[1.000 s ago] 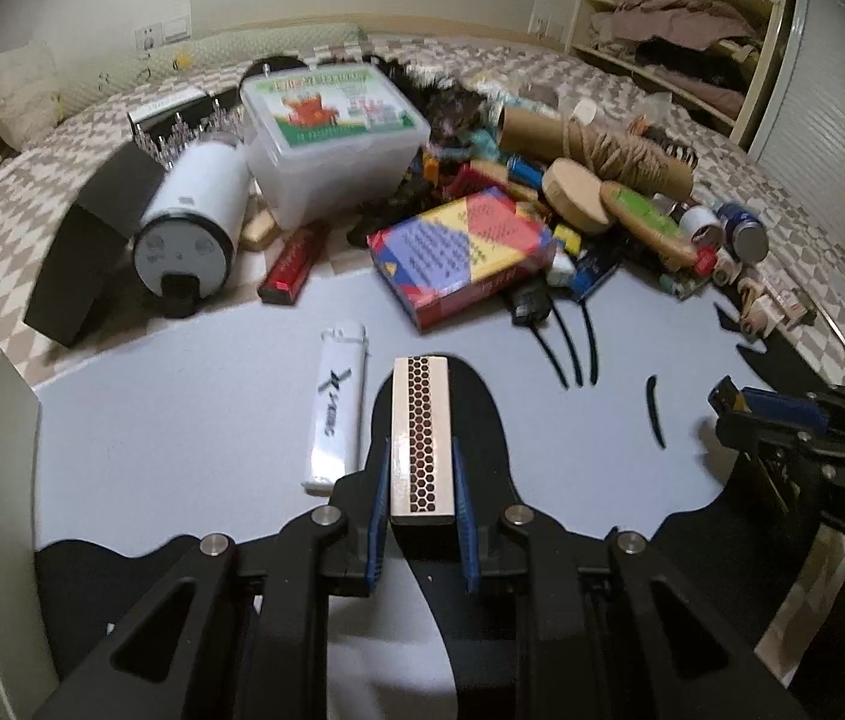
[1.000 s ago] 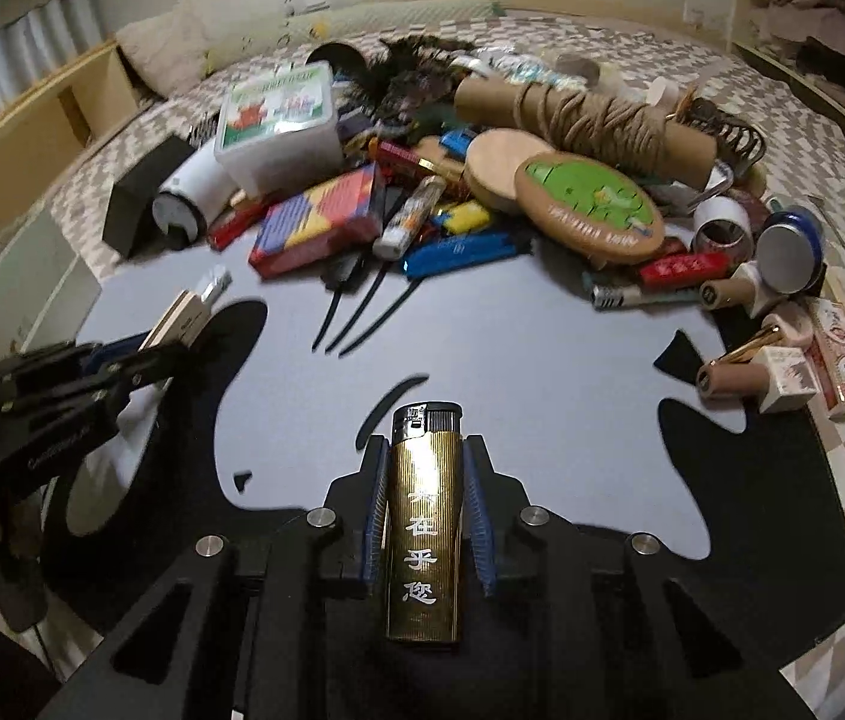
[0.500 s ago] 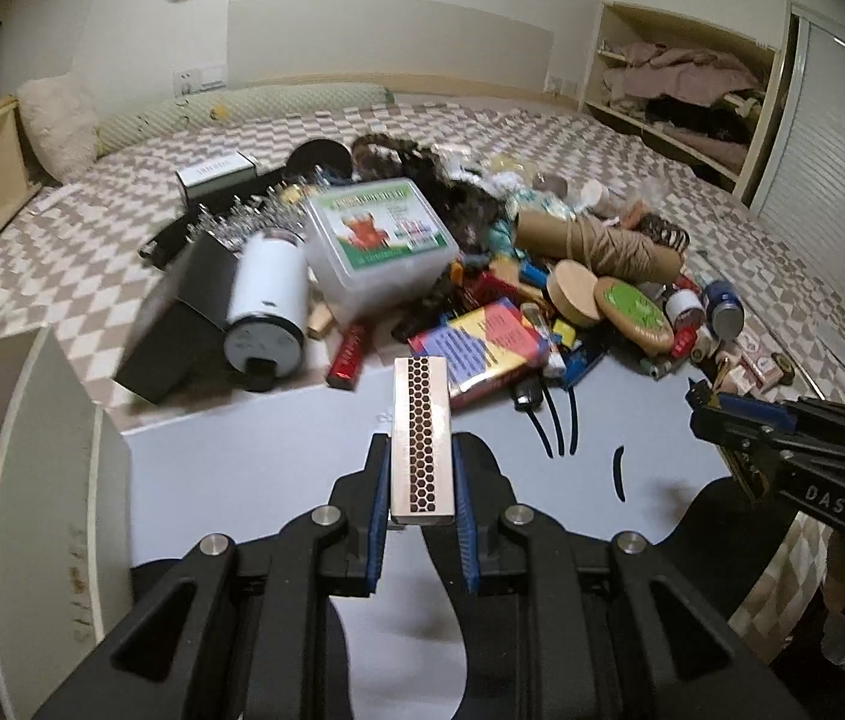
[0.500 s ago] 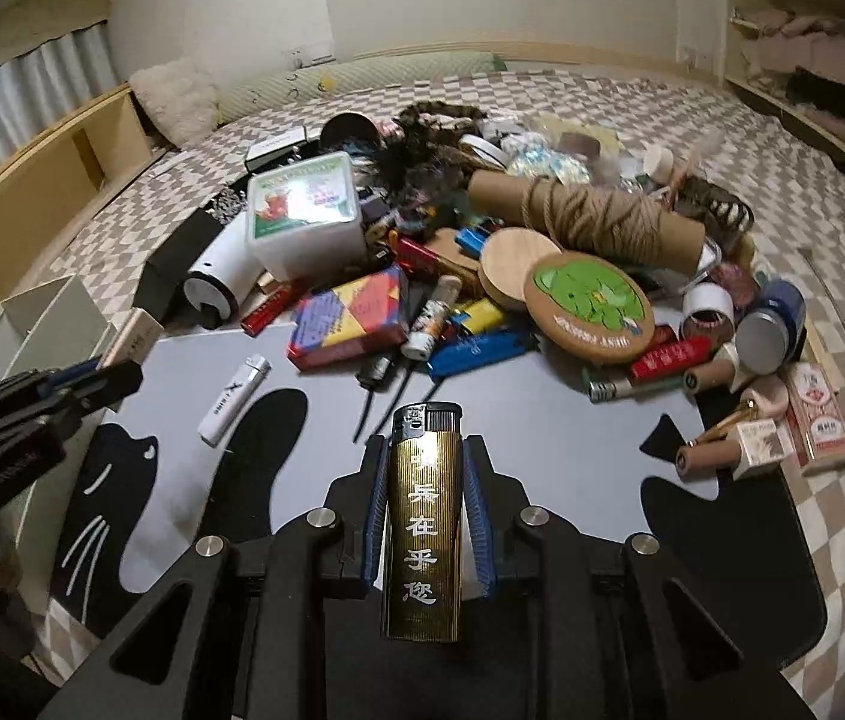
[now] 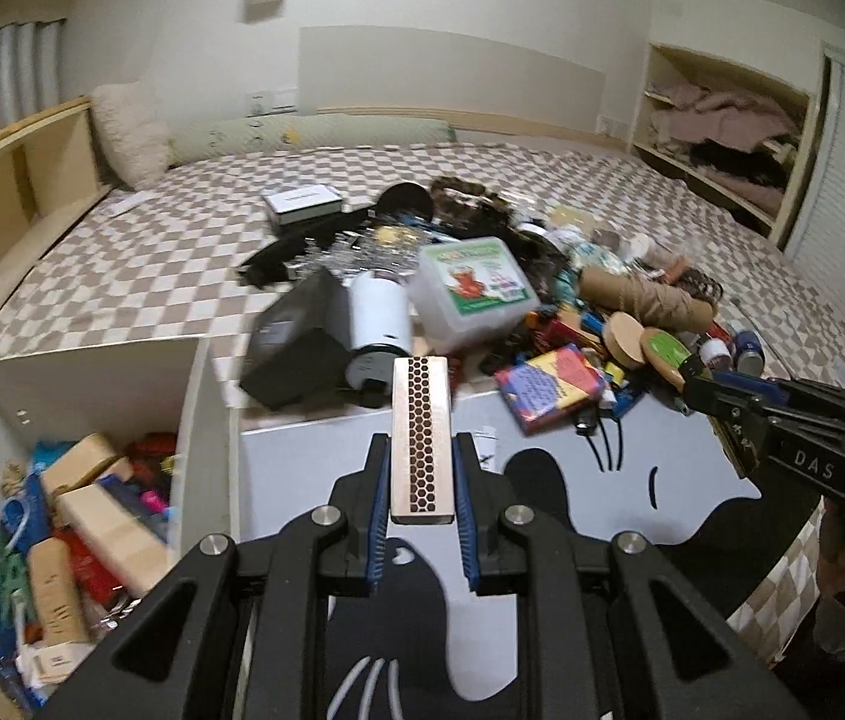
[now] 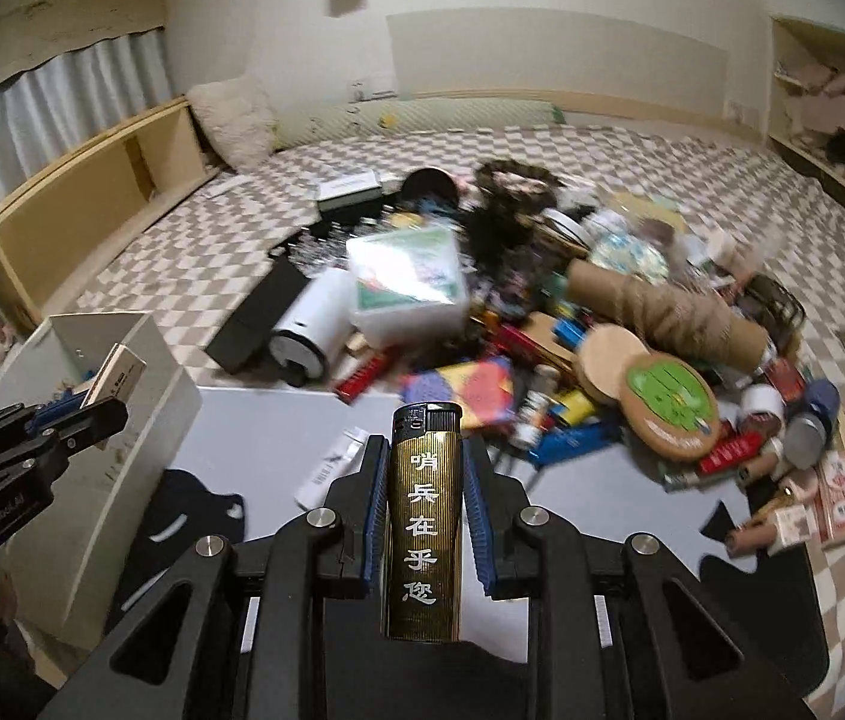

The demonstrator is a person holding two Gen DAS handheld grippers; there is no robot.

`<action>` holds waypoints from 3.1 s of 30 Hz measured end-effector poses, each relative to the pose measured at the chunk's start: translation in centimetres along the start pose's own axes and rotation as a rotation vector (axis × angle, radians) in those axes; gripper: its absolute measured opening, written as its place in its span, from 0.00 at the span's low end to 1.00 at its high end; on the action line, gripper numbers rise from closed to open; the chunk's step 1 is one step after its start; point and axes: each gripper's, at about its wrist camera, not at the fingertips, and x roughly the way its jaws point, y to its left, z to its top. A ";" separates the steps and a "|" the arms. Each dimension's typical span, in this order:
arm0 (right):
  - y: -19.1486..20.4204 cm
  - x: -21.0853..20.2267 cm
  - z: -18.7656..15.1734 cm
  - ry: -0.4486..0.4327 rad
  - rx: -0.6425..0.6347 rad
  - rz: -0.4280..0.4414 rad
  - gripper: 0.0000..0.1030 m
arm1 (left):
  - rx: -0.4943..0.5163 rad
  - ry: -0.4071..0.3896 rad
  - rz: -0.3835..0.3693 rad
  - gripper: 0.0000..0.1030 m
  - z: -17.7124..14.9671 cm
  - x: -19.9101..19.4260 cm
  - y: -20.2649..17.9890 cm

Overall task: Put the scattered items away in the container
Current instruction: 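Carry the matchbox and gold lighter in both tools over the white box, then lower both tools into the white box and open them to release items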

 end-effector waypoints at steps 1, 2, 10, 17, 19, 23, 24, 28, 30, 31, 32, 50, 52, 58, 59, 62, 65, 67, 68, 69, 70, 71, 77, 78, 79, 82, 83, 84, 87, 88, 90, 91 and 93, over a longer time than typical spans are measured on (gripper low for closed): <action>0.6 0.0 0.2 -0.004 -0.007 0.007 0.24 | -0.012 -0.004 0.004 0.19 0.0 -0.5 0.6; 1.2 0.0 0.5 -0.009 -0.015 0.013 0.24 | -0.021 -0.010 0.011 0.19 0.1 -1.0 1.2; 5.5 -0.1 2.2 -0.033 -0.067 0.068 0.24 | -0.097 -0.069 0.102 0.19 0.3 -5.2 6.1; 9.6 -0.2 3.8 -0.058 -0.121 0.117 0.24 | -0.159 -0.097 0.199 0.19 -0.2 -8.6 10.8; 10.7 -0.2 4.2 -0.062 -0.130 0.132 0.24 | -0.175 -0.102 0.229 0.19 -0.4 -9.3 11.9; 12.8 -0.1 4.8 -0.066 -0.155 0.157 0.24 | -0.206 -0.114 0.258 0.19 -0.9 -10.5 13.6; 13.4 0.0 4.9 -0.067 -0.162 0.165 0.24 | -0.212 -0.117 0.263 0.19 -1.0 -10.8 14.0; 16.0 0.4 5.5 -0.071 -0.190 0.196 0.24 | -0.236 -0.123 0.275 0.19 -1.3 -11.4 15.2; 17.5 0.7 5.8 -0.069 -0.201 0.218 0.24 | -0.244 -0.123 0.276 0.19 -1.5 -11.5 15.6; 18.1 0.9 5.9 -0.066 -0.206 0.227 0.24 | -0.247 -0.124 0.279 0.19 -1.6 -11.5 15.9; 18.7 1.1 5.9 -0.064 -0.211 0.236 0.24 | -0.249 -0.124 0.283 0.19 -1.6 -11.6 16.1; 25.6 5.8 4.6 0.039 -0.241 0.351 0.24 | -0.362 -0.073 0.299 0.19 -3.0 -9.4 20.8; 26.0 6.1 4.4 0.045 -0.247 0.351 0.24 | -0.361 -0.064 0.299 0.19 -3.0 -8.9 20.8; 26.2 7.3 4.3 0.064 -0.225 0.351 0.24 | -0.350 -0.044 0.298 0.19 -3.0 -7.8 20.6; 26.2 7.4 4.4 0.067 -0.221 0.351 0.24 | -0.347 -0.044 0.298 0.19 -2.9 -7.7 20.6; 26.0 7.8 4.5 0.075 -0.205 0.344 0.24 | -0.343 -0.043 0.294 0.19 -2.9 -7.5 20.7; 25.9 8.1 4.5 0.079 -0.199 0.340 0.24 | -0.343 -0.047 0.296 0.19 -2.8 -7.4 20.7; 25.9 8.2 4.4 0.081 -0.196 0.343 0.24 | -0.343 -0.049 0.296 0.19 -2.8 -7.3 20.7; 25.9 8.3 4.3 0.080 -0.195 0.345 0.24 | -0.344 -0.047 0.298 0.19 -2.9 -7.3 20.8; 25.9 8.2 4.3 0.079 -0.194 0.347 0.24 | -0.344 -0.045 0.300 0.19 -2.9 -7.2 20.8; 25.8 8.2 4.3 0.079 -0.192 0.350 0.24 | -0.345 -0.044 0.303 0.20 -2.9 -7.2 20.8; 25.8 8.2 4.4 0.079 -0.190 0.353 0.24 | -0.346 -0.042 0.305 0.30 -2.9 -7.1 20.9; 25.6 7.9 4.4 0.078 -0.187 0.361 0.24 | -0.348 -0.069 0.315 0.61 -2.9 -7.6 20.8; 25.5 7.9 4.4 0.079 -0.183 0.363 0.24 | -0.349 -0.069 0.314 0.61 -2.8 -7.6 20.8; 25.4 7.9 4.4 0.079 -0.180 0.364 0.24 | -0.351 -0.068 0.311 0.61 -2.8 -7.5 20.8; 25.1 7.8 4.4 0.080 -0.174 0.365 0.24 | -0.346 -0.067 0.311 0.61 -2.7 -7.4 20.6; 25.0 7.7 4.4 0.080 -0.173 0.365 0.24 | -0.342 -0.066 0.313 0.61 -2.7 -7.4 20.5; 24.9 7.7 4.4 0.080 -0.170 0.364 0.24 | -0.338 -0.065 0.315 0.63 -2.6 -7.4 20.4; 24.4 7.6 4.6 0.080 -0.159 0.363 0.24 | -0.329 -0.067 0.320 0.73 -2.5 -7.4 20.1; 24.2 7.5 4.6 0.079 -0.157 0.362 0.24 | -0.325 -0.068 0.320 0.73 -2.5 -7.4 20.0; 23.9 7.4 4.7 0.077 -0.155 0.359 0.24 | -0.322 -0.070 0.322 0.73 -2.4 -7.4 19.9; 23.7 7.3 4.8 0.075 -0.153 0.357 0.24 | -0.320 -0.071 0.322 0.73 -2.3 -7.4 19.8; 23.3 7.1 4.9 0.071 -0.148 0.354 0.24 | -0.321 -0.072 0.318 0.73 -2.2 -7.5 19.7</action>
